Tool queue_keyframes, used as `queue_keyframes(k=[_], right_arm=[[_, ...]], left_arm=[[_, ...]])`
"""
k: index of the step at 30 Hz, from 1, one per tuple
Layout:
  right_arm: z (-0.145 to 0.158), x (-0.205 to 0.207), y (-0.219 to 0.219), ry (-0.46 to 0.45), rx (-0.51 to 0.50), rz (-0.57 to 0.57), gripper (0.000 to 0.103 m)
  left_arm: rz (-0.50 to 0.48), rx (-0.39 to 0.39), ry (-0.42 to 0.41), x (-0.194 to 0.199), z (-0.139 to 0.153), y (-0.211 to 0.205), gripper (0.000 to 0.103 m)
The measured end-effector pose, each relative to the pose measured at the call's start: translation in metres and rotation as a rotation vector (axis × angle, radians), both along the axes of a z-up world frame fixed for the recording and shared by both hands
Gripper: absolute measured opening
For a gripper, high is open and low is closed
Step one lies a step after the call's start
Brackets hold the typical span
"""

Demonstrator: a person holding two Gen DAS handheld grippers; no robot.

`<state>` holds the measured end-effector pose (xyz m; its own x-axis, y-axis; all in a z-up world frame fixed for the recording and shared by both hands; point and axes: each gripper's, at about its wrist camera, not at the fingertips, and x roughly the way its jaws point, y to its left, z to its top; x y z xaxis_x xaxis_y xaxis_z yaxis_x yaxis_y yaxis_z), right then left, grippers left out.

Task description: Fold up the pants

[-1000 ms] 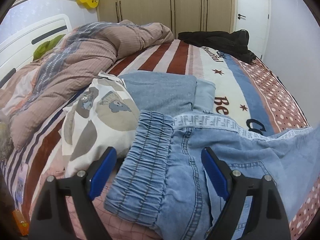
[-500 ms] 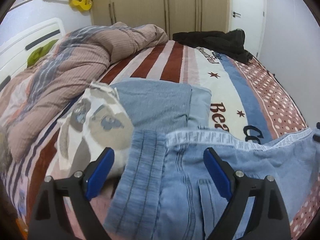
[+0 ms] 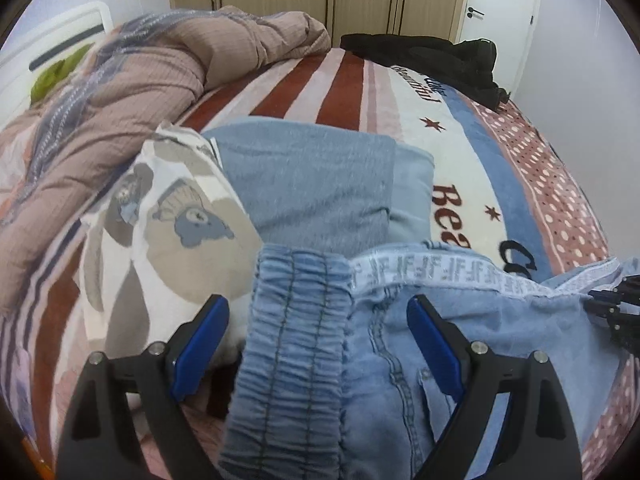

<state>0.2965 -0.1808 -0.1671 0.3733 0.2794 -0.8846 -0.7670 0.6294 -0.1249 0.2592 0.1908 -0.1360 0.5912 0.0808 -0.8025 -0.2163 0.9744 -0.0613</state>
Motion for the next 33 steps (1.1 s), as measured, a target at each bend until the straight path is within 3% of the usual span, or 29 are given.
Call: queue_keyframes(k=[6,13,14,17,23,27,30,33], right_arm=[[0.015,-0.003,0.001,-0.147,0.002,-0.076,0.000],[0.002,0.026,0.012,-0.125,-0.028,-0.187,0.004],[-0.001,0.026,0.014,-0.113,-0.029,-0.196,0.010],[0.007,0.014,0.008,-0.138,0.005,-0.229,0.043],[0.057,-0.045,-0.036,-0.153,0.234,-0.262,0.046],[0.075,-0.099,-0.075,-0.136,0.416,-0.303,0.049],[0.075,-0.141,-0.098,-0.144,0.482,-0.340,0.049],[0.072,-0.180,-0.113,-0.178,0.500,-0.355,0.049]], left_arm=[[-0.024,-0.050,0.013,-0.021,0.001,0.000,0.088],[-0.034,-0.111,-0.019,-0.066,0.011,0.008,0.088],[-0.045,-0.136,-0.027,-0.076,0.013,0.009,0.088],[-0.034,-0.171,-0.052,-0.097,0.015,0.013,0.088],[0.043,-0.277,-0.063,-0.127,0.006,0.027,0.088],[0.058,-0.384,-0.047,-0.122,-0.011,0.029,0.078],[0.085,-0.428,-0.043,-0.110,-0.022,0.029,0.073],[0.132,-0.414,-0.037,-0.095,-0.031,0.028,0.066]])
